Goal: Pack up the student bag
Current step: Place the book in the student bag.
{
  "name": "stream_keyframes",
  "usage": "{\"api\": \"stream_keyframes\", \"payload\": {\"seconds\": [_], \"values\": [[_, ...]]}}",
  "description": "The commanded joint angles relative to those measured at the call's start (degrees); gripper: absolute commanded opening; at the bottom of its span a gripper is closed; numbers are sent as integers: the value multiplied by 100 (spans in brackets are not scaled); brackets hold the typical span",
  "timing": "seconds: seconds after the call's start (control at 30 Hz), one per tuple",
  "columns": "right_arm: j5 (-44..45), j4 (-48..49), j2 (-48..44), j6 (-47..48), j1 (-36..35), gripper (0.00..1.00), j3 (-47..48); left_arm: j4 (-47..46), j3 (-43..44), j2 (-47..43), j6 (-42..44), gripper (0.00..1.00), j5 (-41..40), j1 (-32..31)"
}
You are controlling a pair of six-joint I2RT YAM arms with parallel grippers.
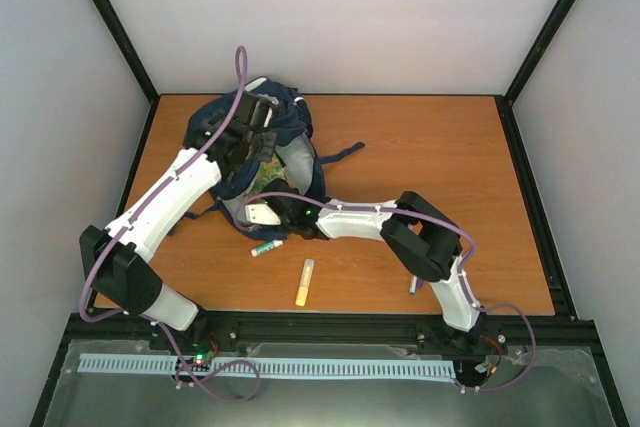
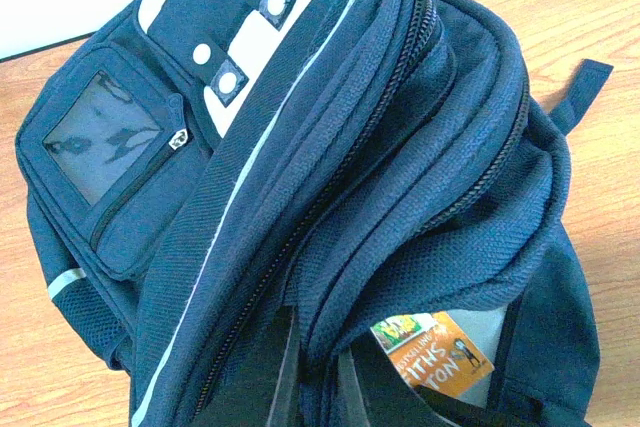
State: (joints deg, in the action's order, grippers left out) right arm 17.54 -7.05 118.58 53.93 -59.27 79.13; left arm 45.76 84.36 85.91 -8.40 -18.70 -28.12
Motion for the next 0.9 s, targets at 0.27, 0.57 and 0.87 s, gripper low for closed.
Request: {"api": "stream_keyframes", "payload": {"seconds": [0.27,0.57,0.87], "values": [[565,1446,683,409,175,29,657,-361,125,-366,-171,2,-29,96],[665,1621,1118,479,360,29,1059,-361,127,-370,-170,2,-19,96],[659,1573,722,139,381,31,612,-366,111,-376,-170,2,-29,96]]}}
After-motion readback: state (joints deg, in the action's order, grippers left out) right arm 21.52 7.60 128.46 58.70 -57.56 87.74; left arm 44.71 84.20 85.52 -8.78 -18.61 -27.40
